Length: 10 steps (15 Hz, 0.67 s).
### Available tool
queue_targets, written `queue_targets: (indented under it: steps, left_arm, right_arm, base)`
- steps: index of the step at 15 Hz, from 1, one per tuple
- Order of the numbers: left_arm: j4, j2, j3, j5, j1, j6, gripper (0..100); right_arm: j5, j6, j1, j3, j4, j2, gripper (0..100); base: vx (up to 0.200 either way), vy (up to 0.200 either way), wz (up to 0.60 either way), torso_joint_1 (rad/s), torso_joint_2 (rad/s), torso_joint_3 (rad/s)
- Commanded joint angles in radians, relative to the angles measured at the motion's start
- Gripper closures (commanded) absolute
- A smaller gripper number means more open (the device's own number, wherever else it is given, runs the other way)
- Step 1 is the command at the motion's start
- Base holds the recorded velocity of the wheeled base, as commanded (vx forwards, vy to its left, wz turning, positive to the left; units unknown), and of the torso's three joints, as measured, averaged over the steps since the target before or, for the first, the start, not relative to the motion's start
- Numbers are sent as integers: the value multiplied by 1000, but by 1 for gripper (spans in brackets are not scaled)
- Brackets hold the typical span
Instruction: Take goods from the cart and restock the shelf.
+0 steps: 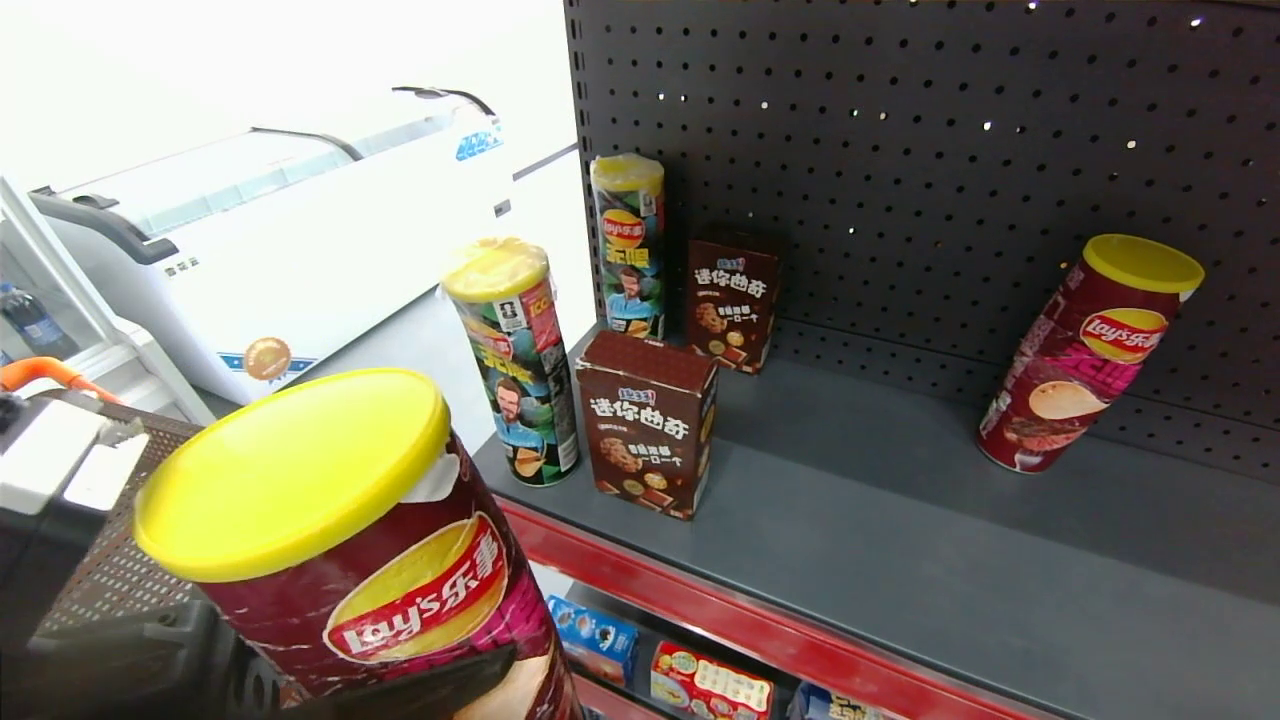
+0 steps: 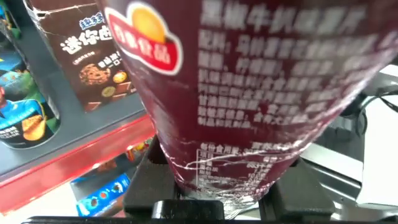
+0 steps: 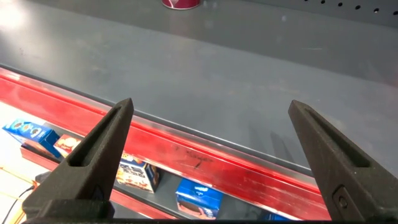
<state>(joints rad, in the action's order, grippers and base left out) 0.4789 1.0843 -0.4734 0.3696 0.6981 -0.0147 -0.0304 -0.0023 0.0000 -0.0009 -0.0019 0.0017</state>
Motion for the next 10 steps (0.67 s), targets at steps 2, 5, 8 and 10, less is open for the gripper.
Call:
queue_targets:
  steps: [2, 5, 8, 10]
  left_arm:
    - [21, 74, -5, -8, -11, -54, 100]
    - [73, 137, -16, -4, -23, -62, 100]
    - [89, 221, -93, -3, -32, -62, 100]
    - [90, 272, -136, -1, -38, -65, 100]
  right_arm:
    - [1, -1, 0, -1, -1, 1, 0]
    - [1, -1, 0, -1, -1, 1, 0]
    - [1, -1, 0, 1, -1, 1, 0]
    - [1, -1, 0, -1, -1, 1, 0]
  base:
    - [0, 0, 0, 0, 0, 0]
    - [0, 0, 0, 0, 0, 0]
    - [0, 0, 0, 0, 0, 0]
    - [0, 0, 0, 0, 0, 0]
